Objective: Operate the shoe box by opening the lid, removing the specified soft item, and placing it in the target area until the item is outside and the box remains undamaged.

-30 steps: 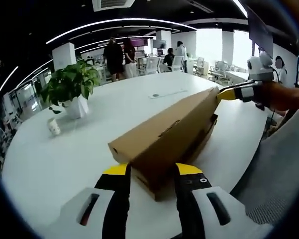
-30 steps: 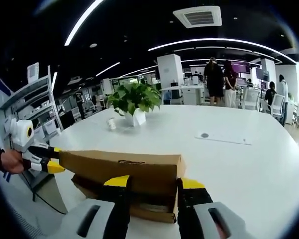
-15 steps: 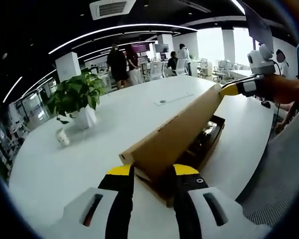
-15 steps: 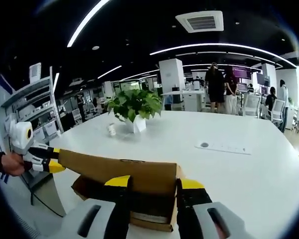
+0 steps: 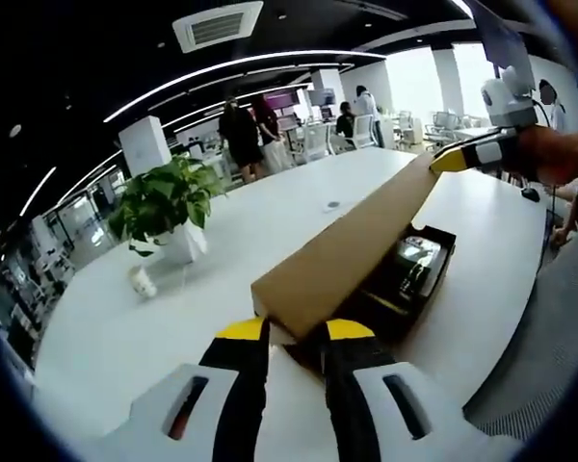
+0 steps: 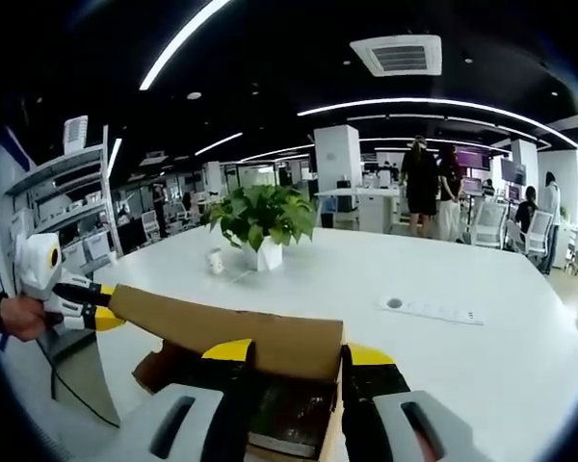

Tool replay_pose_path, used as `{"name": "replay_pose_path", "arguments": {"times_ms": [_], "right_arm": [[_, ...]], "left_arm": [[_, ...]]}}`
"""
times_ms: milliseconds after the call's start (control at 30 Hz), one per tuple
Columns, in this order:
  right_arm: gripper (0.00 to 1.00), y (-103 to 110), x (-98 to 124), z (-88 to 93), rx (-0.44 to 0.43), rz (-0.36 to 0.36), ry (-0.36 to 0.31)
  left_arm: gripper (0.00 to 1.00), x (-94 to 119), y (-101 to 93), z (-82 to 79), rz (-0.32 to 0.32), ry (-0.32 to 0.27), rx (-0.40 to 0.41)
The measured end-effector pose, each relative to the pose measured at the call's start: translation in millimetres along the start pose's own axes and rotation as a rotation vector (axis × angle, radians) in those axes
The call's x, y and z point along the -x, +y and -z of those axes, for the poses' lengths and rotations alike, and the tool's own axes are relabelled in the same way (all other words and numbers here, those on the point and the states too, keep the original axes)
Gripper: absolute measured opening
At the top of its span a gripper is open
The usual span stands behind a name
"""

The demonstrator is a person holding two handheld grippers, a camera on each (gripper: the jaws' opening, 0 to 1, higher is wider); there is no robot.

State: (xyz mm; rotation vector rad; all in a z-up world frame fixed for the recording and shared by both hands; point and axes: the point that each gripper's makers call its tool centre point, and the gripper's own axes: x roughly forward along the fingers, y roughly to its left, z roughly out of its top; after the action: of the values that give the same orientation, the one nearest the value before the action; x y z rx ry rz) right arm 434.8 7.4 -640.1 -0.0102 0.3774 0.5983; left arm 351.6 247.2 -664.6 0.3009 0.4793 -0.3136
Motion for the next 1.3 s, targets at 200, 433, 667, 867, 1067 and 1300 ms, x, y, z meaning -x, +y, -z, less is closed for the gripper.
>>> {"name": "replay_pose_path", "arguments": {"times_ms": [200, 433, 667, 867, 1067, 1300], "right_arm": [[0.32, -1.0, -4.2, -8.4, 0.003, -0.002, -0.009], [0.32, -4.2, -11.3, -19.5, -0.005, -0.006, -0.029], [0.32, -6.4, -18.7, -29.0, -0.007, -0.009, -0.043], [0.32, -2.4, -19.3, -34.7, -0.010, -0.008, -0.046], [0.32, -1.3, -20.0, -36.7, -0.011, -0.009, -0.038], [0.32, -0.6, -20.4, -38.5, -0.015, -0.006, -0.032]], "left_arm": [[0.15, -1.1, 7.3, -6.4, -0.028, -0.009, -0.001], [0.04, -3.2, 21.1, -11.5, -0.067, -0.009, -0.012], [0.04, -6.7, 28.3, -17.7, -0.068, -0.021, 0.005], [0.03, -10.2, 33.6, -23.0, -0.082, -0.026, 0.020], [0.03, -12.6, 36.9, -25.4, -0.089, -0.026, 0.033], [0.03, -14.3, 38.7, -26.1, -0.090, -0.023, 0.034]]}}
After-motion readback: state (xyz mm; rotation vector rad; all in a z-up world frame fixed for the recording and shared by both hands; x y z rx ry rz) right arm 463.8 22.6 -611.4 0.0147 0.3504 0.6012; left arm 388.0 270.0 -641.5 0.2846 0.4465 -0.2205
